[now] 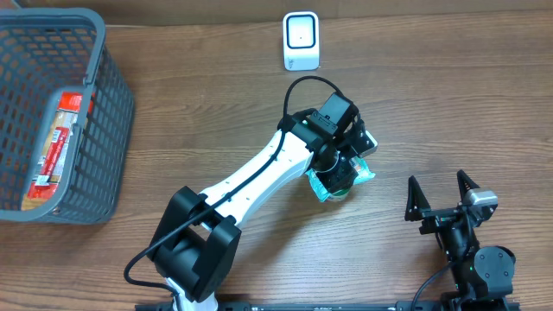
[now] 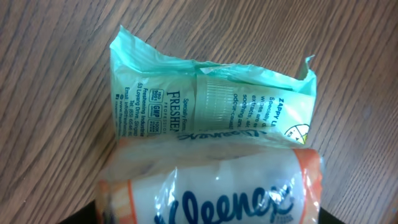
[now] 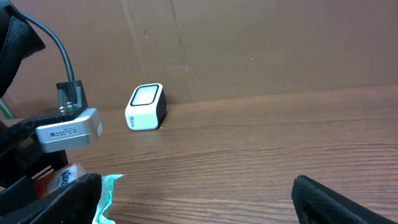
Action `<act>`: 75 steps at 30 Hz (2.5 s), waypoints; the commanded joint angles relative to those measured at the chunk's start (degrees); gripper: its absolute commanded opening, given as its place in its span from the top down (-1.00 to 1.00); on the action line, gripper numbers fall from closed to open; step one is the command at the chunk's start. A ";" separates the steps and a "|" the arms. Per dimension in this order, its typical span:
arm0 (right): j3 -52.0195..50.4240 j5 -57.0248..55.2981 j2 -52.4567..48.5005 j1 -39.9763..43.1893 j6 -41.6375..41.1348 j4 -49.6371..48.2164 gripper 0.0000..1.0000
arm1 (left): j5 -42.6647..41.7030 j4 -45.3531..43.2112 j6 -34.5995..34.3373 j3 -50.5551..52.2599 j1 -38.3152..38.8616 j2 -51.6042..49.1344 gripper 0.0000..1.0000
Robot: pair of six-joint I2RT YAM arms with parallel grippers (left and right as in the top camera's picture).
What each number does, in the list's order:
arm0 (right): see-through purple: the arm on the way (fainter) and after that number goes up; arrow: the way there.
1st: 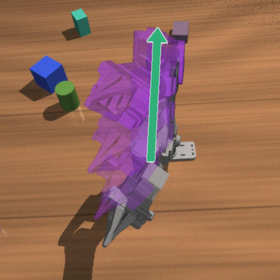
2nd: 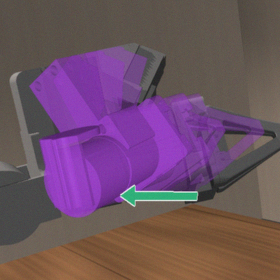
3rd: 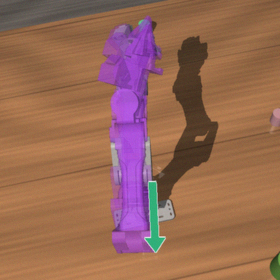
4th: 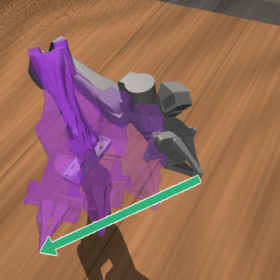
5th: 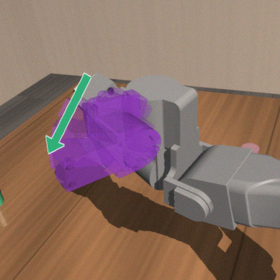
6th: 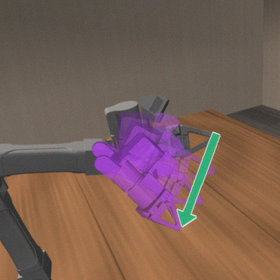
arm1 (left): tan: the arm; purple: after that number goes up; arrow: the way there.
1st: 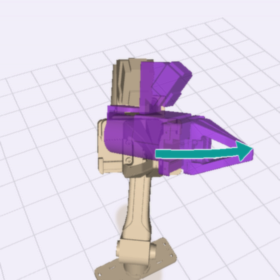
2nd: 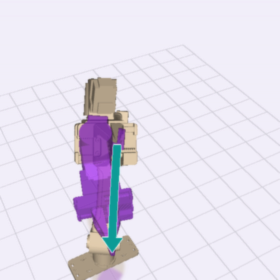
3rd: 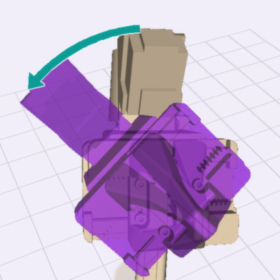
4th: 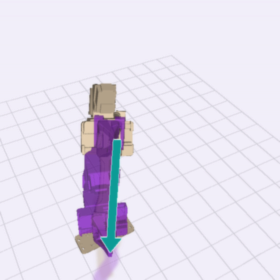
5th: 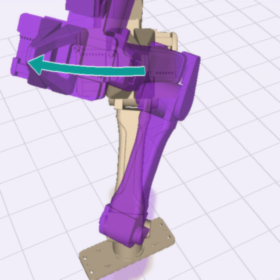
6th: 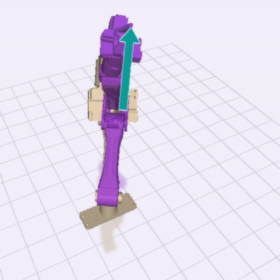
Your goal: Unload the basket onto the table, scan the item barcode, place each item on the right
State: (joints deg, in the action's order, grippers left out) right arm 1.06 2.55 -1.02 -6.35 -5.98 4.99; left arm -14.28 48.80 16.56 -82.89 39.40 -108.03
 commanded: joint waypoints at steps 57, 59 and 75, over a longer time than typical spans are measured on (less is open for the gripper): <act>-0.61 -0.35 -0.02 0.37 0.13 -0.33 -1.00 | 5.22 -3.23 -39.89 15.47 -8.33 0.13 -0.48; -0.61 -0.35 -0.02 0.37 0.13 -0.33 -1.00 | 5.27 -2.12 -39.87 13.94 -8.31 0.15 -0.54; -0.61 -0.35 -0.02 0.37 0.13 -0.33 -1.00 | 11.52 4.07 -39.06 -2.08 -8.37 0.15 -0.74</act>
State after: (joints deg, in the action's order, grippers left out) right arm 1.06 2.55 -1.02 -6.35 -5.98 4.99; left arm -4.03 52.77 -22.55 -81.52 30.76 -108.03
